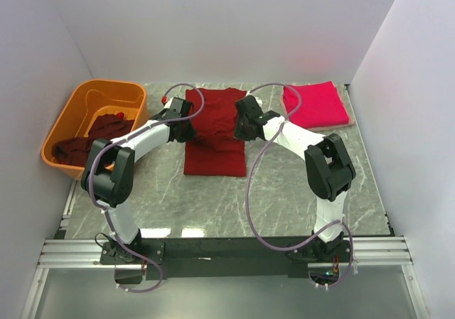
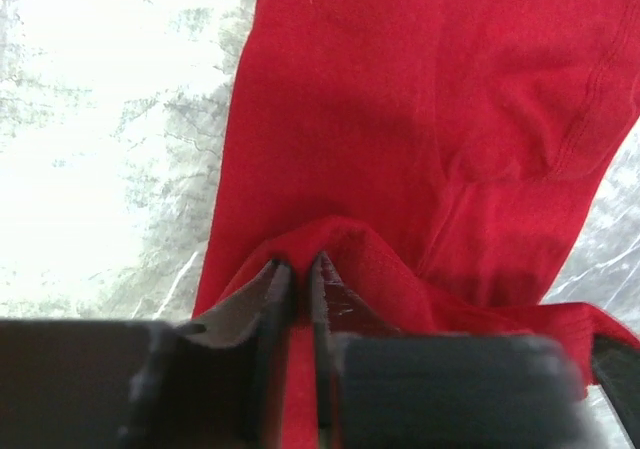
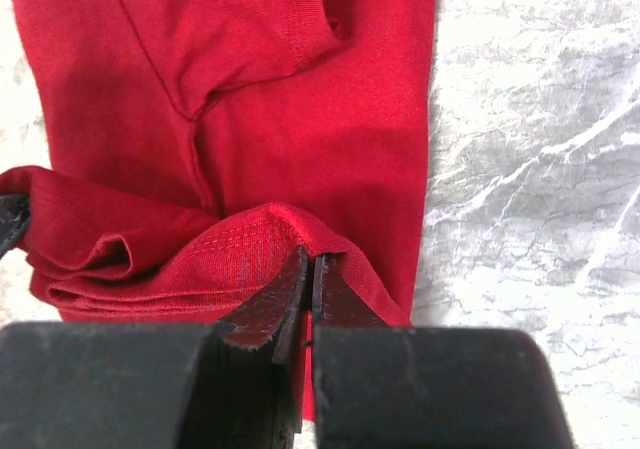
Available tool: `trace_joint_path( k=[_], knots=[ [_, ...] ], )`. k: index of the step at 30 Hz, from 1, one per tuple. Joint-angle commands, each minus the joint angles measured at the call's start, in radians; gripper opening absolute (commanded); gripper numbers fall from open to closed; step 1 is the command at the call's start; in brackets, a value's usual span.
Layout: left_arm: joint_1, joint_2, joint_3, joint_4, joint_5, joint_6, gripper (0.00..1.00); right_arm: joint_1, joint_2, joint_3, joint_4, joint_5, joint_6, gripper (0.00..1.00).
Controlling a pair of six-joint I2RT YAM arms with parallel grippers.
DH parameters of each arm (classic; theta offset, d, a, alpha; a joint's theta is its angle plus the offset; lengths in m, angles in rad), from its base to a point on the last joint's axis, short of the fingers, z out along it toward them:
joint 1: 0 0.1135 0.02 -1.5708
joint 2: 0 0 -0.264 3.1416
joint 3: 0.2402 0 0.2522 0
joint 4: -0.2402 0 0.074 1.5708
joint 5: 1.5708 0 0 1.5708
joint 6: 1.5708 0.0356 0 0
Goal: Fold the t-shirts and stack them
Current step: Fold the tshirt
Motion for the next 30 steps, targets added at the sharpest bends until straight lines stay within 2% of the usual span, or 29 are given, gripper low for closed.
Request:
trace_joint_path(
  k=[1,3,4,5,6,9,10,11,14,15,17,18,26,30],
  knots=[
    [0.015,0.009,0.052,0.028,0.0,0.015,0.2,-0.016,0.015,0.057,0.016,0.003,-0.014,0.07],
    [0.023,0.004,0.059,0.028,-0.015,0.019,0.32,-0.022,0.038,0.08,0.001,0.003,-0.016,0.12],
    [0.028,0.004,0.075,0.025,-0.018,0.019,0.38,-0.025,0.046,0.1,-0.004,0.002,-0.019,0.21],
    [0.035,-0.002,0.082,0.022,-0.02,0.022,0.41,-0.028,0.049,0.109,-0.008,0.001,-0.024,0.26],
    [0.037,-0.006,0.088,0.02,-0.021,0.024,0.44,-0.028,0.046,0.114,-0.005,-0.002,-0.039,0.37],
    [0.038,-0.048,0.081,0.034,-0.011,0.027,0.72,-0.028,0.02,0.111,0.002,-0.003,-0.067,0.49],
    [0.038,-0.061,0.055,0.043,0.006,0.027,0.93,-0.028,0.009,0.091,0.008,0.001,-0.068,0.52],
    [0.038,-0.087,0.04,0.06,0.014,0.025,0.99,-0.03,-0.012,0.082,0.016,0.012,-0.07,0.54],
    [0.038,-0.135,-0.01,0.063,0.037,0.021,0.99,-0.028,-0.06,0.036,0.024,-0.011,-0.082,0.59],
    [0.038,-0.147,-0.022,0.063,0.045,0.019,1.0,-0.027,-0.074,0.019,0.03,-0.032,-0.088,0.68],
    [0.038,-0.19,-0.066,0.062,0.077,0.015,1.0,-0.024,-0.113,-0.044,0.062,-0.09,-0.093,0.71],
    [0.038,-0.209,-0.088,0.068,0.092,0.013,0.99,-0.021,-0.129,-0.069,0.076,-0.151,-0.099,0.77],
    [0.026,-0.411,-0.387,0.098,0.215,-0.013,1.0,-0.007,-0.305,-0.372,0.143,-0.233,-0.059,0.78],
    [0.02,-0.448,-0.499,0.117,0.238,-0.037,0.99,-0.005,-0.344,-0.481,0.186,-0.31,-0.042,0.75]
  ],
)
